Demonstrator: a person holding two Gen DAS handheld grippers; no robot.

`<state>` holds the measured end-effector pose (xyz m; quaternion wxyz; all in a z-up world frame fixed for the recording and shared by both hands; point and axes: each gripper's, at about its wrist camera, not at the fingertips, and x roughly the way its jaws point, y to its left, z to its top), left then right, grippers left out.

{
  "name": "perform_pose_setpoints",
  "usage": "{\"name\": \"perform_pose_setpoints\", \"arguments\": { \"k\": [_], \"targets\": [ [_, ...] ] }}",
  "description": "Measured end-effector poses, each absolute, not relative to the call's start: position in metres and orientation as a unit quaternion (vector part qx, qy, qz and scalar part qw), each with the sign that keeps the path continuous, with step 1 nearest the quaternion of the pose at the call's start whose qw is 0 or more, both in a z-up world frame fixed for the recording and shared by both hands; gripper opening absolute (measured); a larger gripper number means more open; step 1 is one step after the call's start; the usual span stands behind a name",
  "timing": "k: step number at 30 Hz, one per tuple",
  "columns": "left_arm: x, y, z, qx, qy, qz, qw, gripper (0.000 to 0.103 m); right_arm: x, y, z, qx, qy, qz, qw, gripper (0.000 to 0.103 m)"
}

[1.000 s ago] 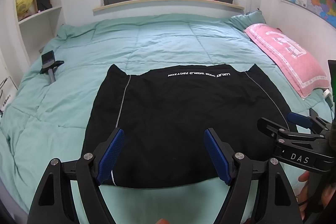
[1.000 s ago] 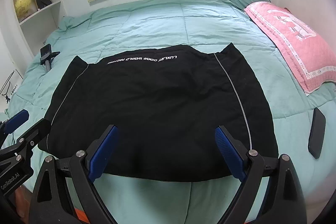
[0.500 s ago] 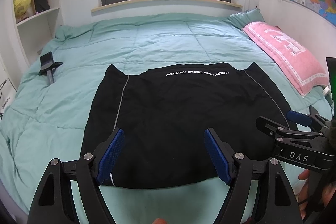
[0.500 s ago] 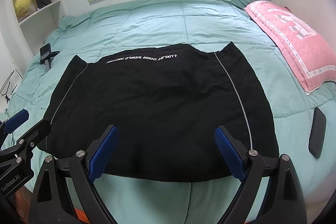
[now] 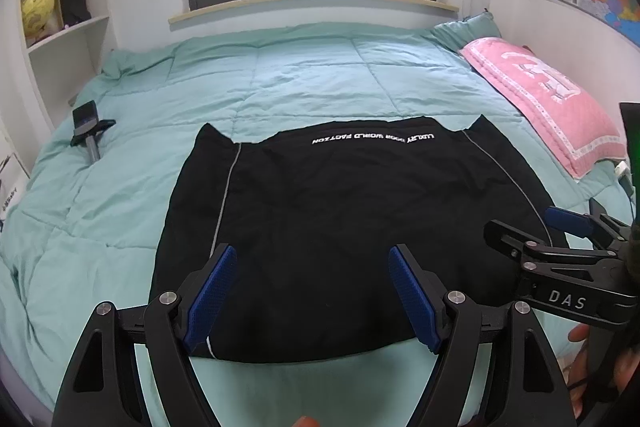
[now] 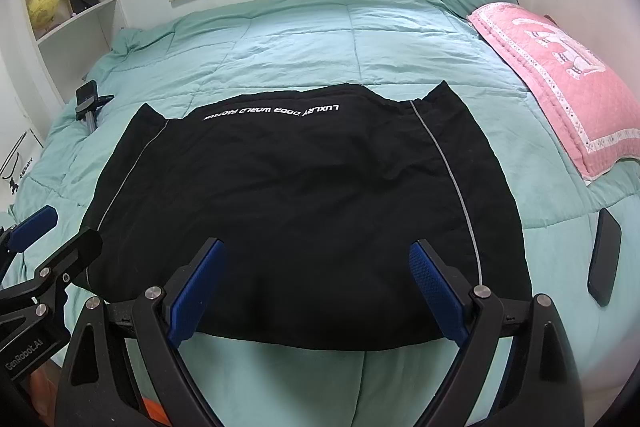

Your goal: Fold large clothes

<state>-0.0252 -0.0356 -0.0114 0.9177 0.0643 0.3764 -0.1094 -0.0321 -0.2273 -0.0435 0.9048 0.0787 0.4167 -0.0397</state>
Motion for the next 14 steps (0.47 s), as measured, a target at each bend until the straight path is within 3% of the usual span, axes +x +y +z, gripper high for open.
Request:
{"name": "perform_pose_setpoints", "arguments": {
  "k": [14],
  "targets": [
    [-0.031,-0.034,-0.004,0.067,0.339,-0.094,0.934,0.079,-0.029,-0.223,-0.047,0.075,0.421,-0.038,0.903,0.094]
  ]
}}
